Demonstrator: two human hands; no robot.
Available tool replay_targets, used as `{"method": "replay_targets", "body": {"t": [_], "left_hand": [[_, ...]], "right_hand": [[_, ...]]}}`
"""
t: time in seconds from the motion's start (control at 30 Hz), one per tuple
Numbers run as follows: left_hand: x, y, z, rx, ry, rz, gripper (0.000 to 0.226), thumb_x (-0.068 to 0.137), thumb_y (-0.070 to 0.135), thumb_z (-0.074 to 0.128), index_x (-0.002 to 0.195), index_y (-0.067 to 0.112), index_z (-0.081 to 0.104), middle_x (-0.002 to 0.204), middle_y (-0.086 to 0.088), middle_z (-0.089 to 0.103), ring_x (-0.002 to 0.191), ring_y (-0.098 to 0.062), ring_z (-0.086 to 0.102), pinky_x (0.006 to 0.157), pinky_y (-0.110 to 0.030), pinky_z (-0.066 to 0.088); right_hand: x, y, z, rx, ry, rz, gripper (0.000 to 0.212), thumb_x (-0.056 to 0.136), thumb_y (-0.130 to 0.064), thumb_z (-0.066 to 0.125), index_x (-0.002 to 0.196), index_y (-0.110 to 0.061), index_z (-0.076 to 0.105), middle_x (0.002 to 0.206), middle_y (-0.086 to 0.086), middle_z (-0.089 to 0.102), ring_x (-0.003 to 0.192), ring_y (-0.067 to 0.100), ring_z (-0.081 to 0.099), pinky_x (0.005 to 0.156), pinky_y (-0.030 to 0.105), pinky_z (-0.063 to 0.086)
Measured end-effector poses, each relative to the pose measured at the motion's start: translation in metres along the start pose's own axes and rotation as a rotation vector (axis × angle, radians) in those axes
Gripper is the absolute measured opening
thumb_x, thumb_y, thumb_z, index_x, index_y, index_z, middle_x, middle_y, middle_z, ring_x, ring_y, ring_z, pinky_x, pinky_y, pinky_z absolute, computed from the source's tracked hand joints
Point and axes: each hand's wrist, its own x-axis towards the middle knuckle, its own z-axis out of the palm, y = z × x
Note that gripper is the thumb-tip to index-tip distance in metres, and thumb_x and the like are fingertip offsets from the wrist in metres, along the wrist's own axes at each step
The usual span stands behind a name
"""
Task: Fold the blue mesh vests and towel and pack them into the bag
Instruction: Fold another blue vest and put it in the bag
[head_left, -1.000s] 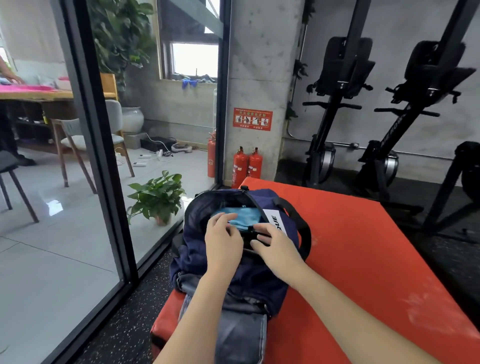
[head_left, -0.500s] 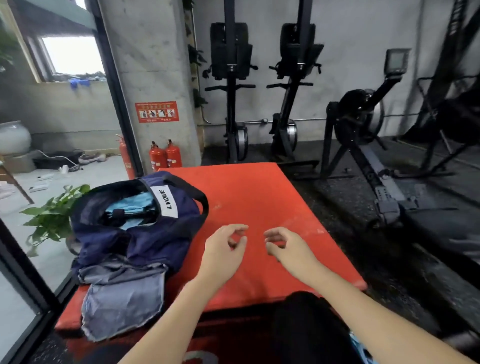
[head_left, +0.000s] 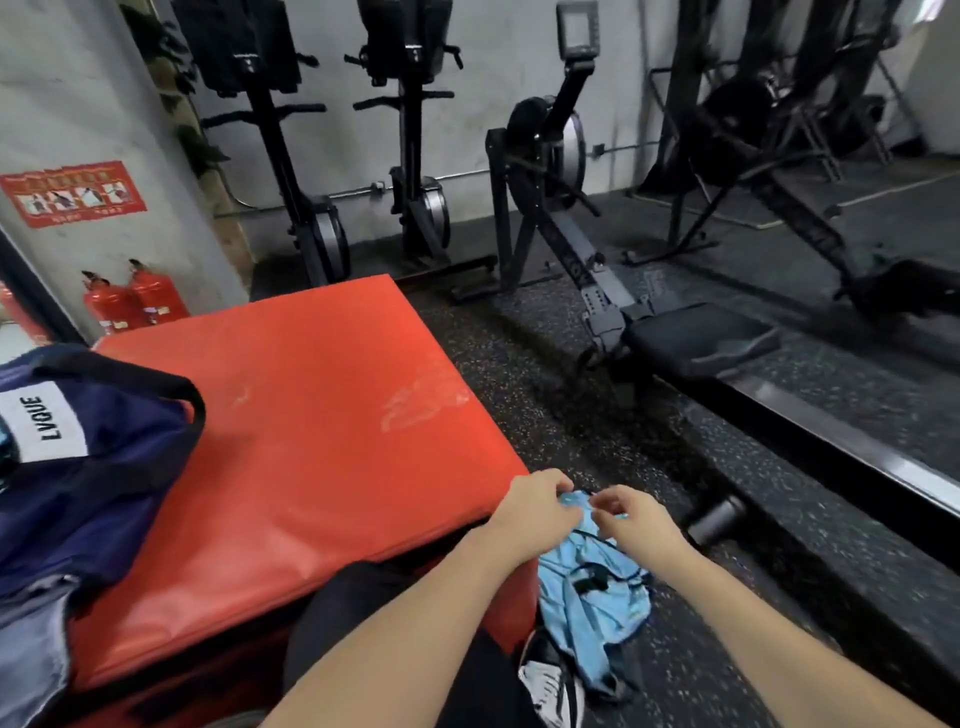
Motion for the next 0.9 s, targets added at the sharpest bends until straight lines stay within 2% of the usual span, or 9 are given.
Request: {"method": "replay_targets", "body": {"t": [0.07,0.2,0.27,0.37,0.47,0.6,0.7,0.77,0.9], "left_hand": [[0.014,-0.003,0.029,0.069,-0.063,-0.042,0.039,0.088,0.027,0.062,0.124,0.015,0.062,0.118,-0.011,0.068,0.114,-0.026,0.06,0.096,-0.031,0.045],[0.038,-0.021,0.073,0.156,-0.144,-0.11,0.038,0.091,0.023,0.059,0.126,0.01,0.061,0.127,-0.013,0.063,0.124,-0.028,0.054,0.101,-0.027,0.038],[0.049,-0.032,0.092,0.169,-0.188,-0.155,0.037,0.092,0.023,0.059,0.126,0.009,0.06,0.127,-0.015,0.063,0.123,-0.03,0.053,0.098,-0.028,0.039],[0.065,-0.049,0.118,0.175,-0.236,-0.223,0.039,0.092,0.026,0.059,0.129,0.014,0.057,0.13,-0.017,0.059,0.12,-0.031,0.055,0.098,-0.03,0.042],[0.084,-0.063,0.14,0.194,-0.268,-0.266,0.037,0.091,0.024,0.058,0.127,0.016,0.058,0.128,-0.015,0.059,0.116,-0.032,0.058,0.094,-0.032,0.046],[0.11,-0.085,0.166,0.199,-0.312,-0.315,0.039,0.091,0.024,0.058,0.13,0.016,0.056,0.13,-0.013,0.059,0.115,-0.031,0.058,0.094,-0.034,0.049],[0.126,-0.103,0.186,0.192,-0.328,-0.352,0.041,0.091,0.022,0.059,0.132,0.015,0.056,0.127,-0.013,0.059,0.114,-0.03,0.058,0.096,-0.036,0.05],[0.136,-0.114,0.199,0.193,-0.33,-0.364,0.044,0.091,0.021,0.06,0.134,0.016,0.055,0.128,-0.014,0.058,0.114,-0.03,0.058,0.097,-0.036,0.049],[0.151,-0.134,0.221,0.175,-0.34,-0.396,0.042,0.092,0.02,0.06,0.134,0.016,0.06,0.137,-0.012,0.057,0.125,-0.028,0.054,0.104,-0.029,0.042]], "right_hand": [[0.003,0.032,-0.003,-0.013,-0.028,0.064,0.011,0.087,-0.017,0.067,0.089,-0.028,0.065,0.08,-0.005,0.074,0.074,0.013,0.071,0.078,0.031,0.056],[0.01,0.078,0.001,-0.049,-0.092,0.151,0.01,0.088,-0.019,0.067,0.086,-0.028,0.063,0.079,-0.003,0.072,0.074,0.013,0.069,0.072,0.025,0.05],[0.016,0.099,0.006,-0.046,-0.123,0.192,0.009,0.089,-0.02,0.067,0.086,-0.027,0.063,0.076,-0.005,0.069,0.071,0.012,0.067,0.067,0.023,0.045],[0.029,0.129,0.019,-0.049,-0.169,0.241,0.008,0.089,-0.021,0.066,0.085,-0.026,0.063,0.08,-0.004,0.069,0.08,0.017,0.068,0.071,0.025,0.048],[0.046,0.154,0.036,-0.049,-0.212,0.276,0.004,0.091,-0.025,0.066,0.093,-0.023,0.063,0.089,-0.002,0.069,0.086,0.018,0.067,0.079,0.028,0.051],[0.074,0.186,0.065,-0.03,-0.256,0.329,0.02,0.092,-0.025,0.066,0.109,-0.014,0.065,0.098,0.007,0.072,0.089,0.024,0.069,0.08,0.036,0.056],[0.097,0.203,0.084,-0.036,-0.284,0.351,0.033,0.092,-0.026,0.065,0.122,-0.012,0.059,0.104,0.011,0.071,0.092,0.026,0.069,0.081,0.038,0.057],[0.11,0.214,0.093,-0.018,-0.286,0.384,0.038,0.093,-0.025,0.063,0.127,-0.013,0.054,0.104,0.013,0.07,0.088,0.026,0.071,0.08,0.039,0.058],[0.128,0.235,0.11,0.05,-0.281,0.457,0.036,0.091,-0.022,0.063,0.126,-0.019,0.053,0.093,0.011,0.073,0.071,0.022,0.072,0.074,0.038,0.06]]}}
